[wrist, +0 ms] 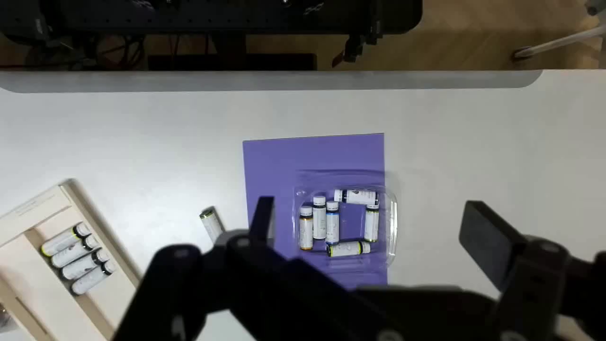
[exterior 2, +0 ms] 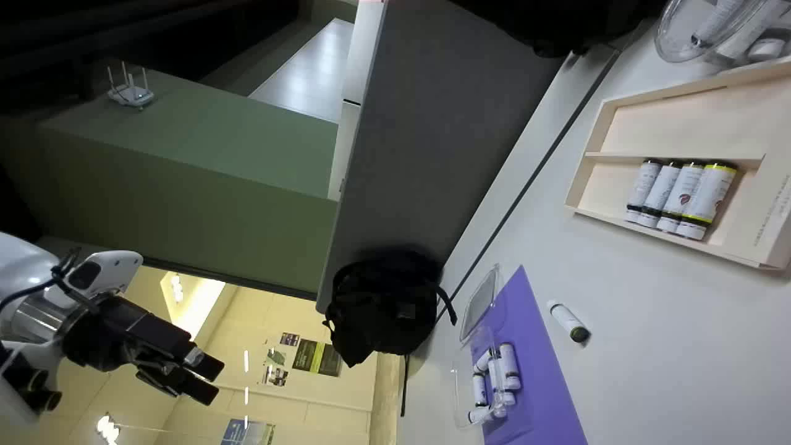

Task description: Pick up the bottle from the table and put it in the clear container

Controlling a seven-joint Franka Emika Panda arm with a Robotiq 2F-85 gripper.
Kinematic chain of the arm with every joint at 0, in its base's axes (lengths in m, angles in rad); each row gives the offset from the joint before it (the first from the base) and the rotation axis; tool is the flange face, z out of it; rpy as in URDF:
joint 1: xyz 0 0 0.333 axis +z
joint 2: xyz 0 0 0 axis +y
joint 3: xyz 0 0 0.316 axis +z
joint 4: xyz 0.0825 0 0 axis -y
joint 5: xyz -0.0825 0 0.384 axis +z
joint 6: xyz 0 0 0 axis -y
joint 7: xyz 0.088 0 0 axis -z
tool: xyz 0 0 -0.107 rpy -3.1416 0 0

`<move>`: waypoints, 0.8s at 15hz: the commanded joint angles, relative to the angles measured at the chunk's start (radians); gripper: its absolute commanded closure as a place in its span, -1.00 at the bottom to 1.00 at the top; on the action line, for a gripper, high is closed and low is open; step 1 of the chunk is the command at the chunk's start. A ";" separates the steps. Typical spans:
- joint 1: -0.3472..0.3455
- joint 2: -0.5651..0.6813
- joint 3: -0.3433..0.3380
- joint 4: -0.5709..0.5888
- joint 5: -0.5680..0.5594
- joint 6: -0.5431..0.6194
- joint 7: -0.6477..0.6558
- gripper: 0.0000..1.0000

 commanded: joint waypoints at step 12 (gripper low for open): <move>-0.022 0.039 -0.032 -0.014 -0.005 0.075 -0.084 -1.00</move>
